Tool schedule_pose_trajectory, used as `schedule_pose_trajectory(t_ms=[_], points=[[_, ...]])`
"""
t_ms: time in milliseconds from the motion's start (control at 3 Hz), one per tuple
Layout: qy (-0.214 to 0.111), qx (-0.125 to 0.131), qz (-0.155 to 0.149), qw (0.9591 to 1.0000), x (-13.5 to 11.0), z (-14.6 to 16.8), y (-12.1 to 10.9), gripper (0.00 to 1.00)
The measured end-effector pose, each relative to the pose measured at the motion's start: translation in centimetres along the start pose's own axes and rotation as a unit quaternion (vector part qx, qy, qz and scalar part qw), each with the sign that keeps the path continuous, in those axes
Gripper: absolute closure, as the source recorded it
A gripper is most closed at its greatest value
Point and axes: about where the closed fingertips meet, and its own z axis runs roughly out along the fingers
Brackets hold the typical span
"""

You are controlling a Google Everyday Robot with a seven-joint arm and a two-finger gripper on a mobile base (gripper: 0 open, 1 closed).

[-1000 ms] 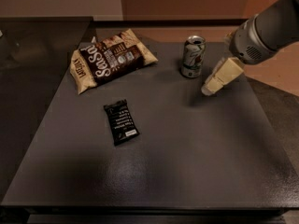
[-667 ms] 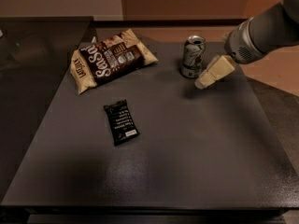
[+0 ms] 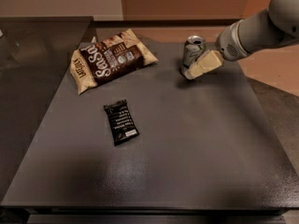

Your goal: Move 7up can near rxbar chocolate

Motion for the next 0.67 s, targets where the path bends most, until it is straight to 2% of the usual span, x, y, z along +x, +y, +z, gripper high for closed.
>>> schedule_pose_trajectory(t_ms=[667], points=[[-0.029,-0.019,0.033,0.9989,-1.41,2.02,-0.9,0.0]])
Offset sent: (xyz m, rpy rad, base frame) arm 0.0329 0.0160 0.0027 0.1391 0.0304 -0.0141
